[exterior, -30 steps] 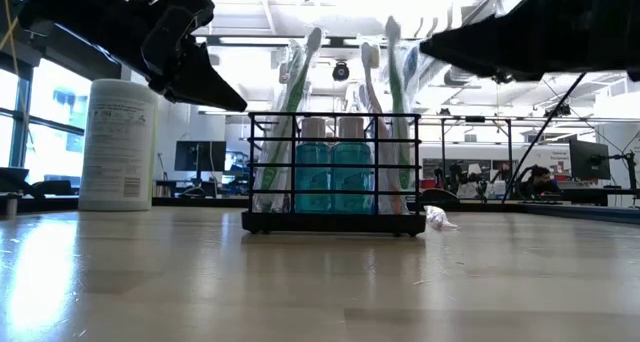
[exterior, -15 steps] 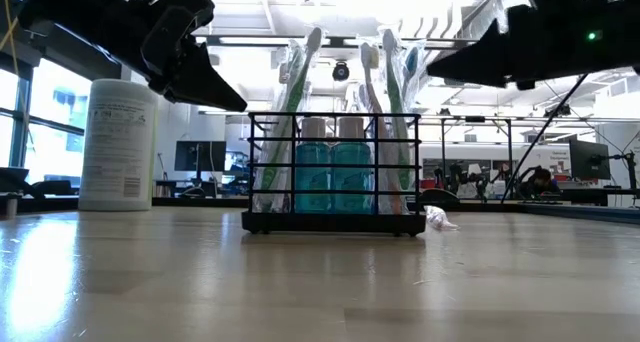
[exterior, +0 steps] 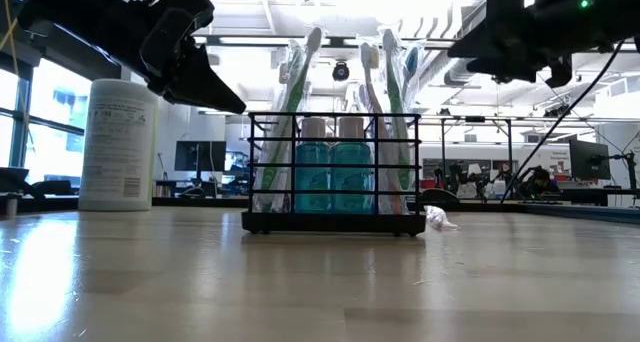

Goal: Pick & Place toothbrushing station
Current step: Put the orange toothbrush into the black wire organizer

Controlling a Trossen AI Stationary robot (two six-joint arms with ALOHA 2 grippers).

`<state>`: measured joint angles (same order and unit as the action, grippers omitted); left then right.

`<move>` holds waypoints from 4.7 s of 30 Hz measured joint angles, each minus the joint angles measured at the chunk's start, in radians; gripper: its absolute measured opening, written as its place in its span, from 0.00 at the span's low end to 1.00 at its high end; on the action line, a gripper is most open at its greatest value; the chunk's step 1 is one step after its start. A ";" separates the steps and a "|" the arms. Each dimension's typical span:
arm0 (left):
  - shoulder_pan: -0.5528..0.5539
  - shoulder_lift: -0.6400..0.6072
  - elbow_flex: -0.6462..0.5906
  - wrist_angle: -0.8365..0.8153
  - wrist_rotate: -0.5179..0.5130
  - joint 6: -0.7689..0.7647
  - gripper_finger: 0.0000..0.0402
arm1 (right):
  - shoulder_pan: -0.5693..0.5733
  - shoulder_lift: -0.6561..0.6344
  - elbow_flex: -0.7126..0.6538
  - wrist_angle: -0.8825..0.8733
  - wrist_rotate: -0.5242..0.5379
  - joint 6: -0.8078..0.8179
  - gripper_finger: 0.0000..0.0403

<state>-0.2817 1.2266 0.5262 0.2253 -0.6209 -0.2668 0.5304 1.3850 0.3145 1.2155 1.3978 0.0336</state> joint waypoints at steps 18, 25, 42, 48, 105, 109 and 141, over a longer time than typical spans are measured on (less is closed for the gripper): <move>0.000 0.000 0.000 -0.018 -0.001 0.002 0.05 | -0.297 -0.052 0.000 -0.658 -0.614 0.755 0.54; 0.000 0.000 0.000 -0.018 -0.002 0.008 0.05 | -0.456 -0.052 0.000 -0.809 -0.746 0.863 0.54; 0.000 0.000 0.000 -0.018 -0.002 0.008 0.05 | -0.558 -0.035 0.005 -0.851 -0.831 0.915 0.54; 0.000 0.000 0.000 -0.018 -0.002 0.015 0.05 | -0.573 -0.034 0.006 -0.927 -0.855 0.962 0.54; 0.000 0.000 0.000 0.003 0.001 0.132 0.05 | -0.507 0.214 0.267 -1.341 -0.812 0.650 0.02; 0.000 0.000 0.000 0.006 0.012 0.131 0.05 | -0.430 0.073 0.272 -1.452 -0.712 0.696 0.01; -0.097 -0.052 0.006 0.291 0.354 0.133 0.05 | 0.207 -0.382 0.274 -1.291 -0.268 0.594 0.01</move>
<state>-0.3789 1.1742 0.5320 0.5167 -0.2669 -0.1333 0.7377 1.0026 0.5890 -0.0752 1.1299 0.6276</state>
